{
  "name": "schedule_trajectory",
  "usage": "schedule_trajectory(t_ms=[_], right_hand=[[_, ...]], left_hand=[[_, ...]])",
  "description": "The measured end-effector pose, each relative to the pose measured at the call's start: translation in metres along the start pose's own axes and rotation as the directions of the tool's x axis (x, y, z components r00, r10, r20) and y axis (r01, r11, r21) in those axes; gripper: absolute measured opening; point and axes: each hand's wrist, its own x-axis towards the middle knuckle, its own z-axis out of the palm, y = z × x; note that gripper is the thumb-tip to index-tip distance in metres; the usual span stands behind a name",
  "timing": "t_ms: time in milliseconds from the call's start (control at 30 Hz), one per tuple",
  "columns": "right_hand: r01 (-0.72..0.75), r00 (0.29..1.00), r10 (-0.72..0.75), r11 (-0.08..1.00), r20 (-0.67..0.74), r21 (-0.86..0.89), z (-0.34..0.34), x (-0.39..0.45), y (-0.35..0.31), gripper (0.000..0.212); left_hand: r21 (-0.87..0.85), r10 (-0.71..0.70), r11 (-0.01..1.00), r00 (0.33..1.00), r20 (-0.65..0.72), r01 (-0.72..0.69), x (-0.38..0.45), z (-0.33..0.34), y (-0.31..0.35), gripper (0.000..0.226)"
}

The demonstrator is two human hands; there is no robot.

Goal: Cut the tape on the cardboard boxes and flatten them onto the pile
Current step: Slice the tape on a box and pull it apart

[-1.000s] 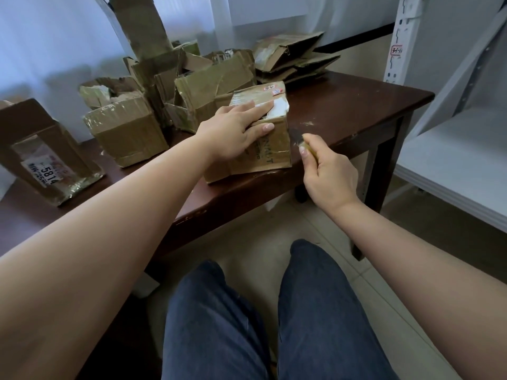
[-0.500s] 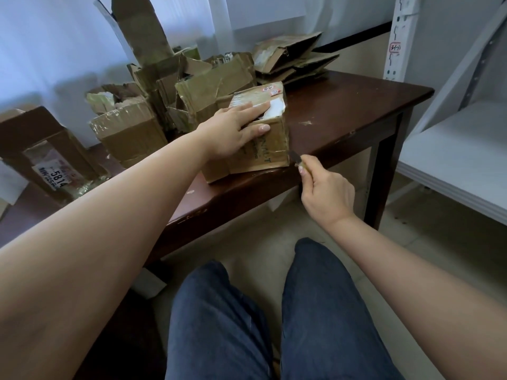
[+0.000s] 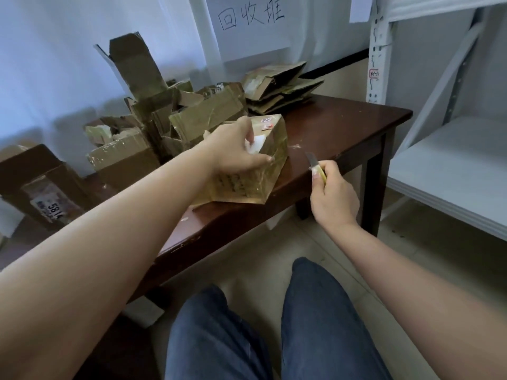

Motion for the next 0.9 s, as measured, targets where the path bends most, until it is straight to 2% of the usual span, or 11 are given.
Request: schedule_trajectory(t_ms=[67,200,300,400,500,567,733,900], right_hand=[[-0.023,1.000,0.023,1.000,0.003,0.001,-0.002,0.002,0.001,0.024],[-0.001,1.000,0.001,1.000,0.000,-0.015,-0.007,0.006,0.003,0.025],[0.046,0.999,-0.046,0.999,0.025,0.015,-0.002,0.002,0.000,0.026],[0.134,0.989,-0.137,0.990,0.064,0.048,0.002,-0.003,-0.003,0.024],[0.200,0.975,-0.207,0.976,0.080,0.087,0.004,-0.005,-0.006,0.020],[0.202,0.975,-0.210,0.974,0.072,0.105,0.004,-0.003,-0.008,0.019],[0.182,0.979,-0.191,0.977,0.074,0.111,0.004,0.009,-0.009,0.019],[0.195,0.970,-0.221,0.957,0.102,0.214,0.006,0.018,-0.009,0.016]], left_hand=[[0.056,0.042,0.997,0.998,0.054,-0.045,0.001,-0.001,-0.003,0.044],[-0.057,0.093,0.995,0.932,0.350,-0.078,-0.014,-0.032,-0.029,0.072],[-0.047,0.070,0.997,0.906,0.418,-0.056,-0.026,-0.042,-0.049,0.078],[-0.136,0.018,0.990,0.955,0.295,0.023,-0.027,-0.041,-0.047,0.053],[-0.037,0.031,0.999,0.999,0.008,-0.031,-0.018,-0.024,-0.031,0.061],[-0.015,0.107,0.994,0.992,-0.074,-0.108,-0.012,-0.012,-0.021,0.057],[-0.043,0.084,0.996,0.983,0.166,-0.078,-0.007,0.004,-0.016,0.062],[-0.123,0.156,0.983,0.974,0.166,-0.136,-0.008,0.006,-0.020,0.055]])
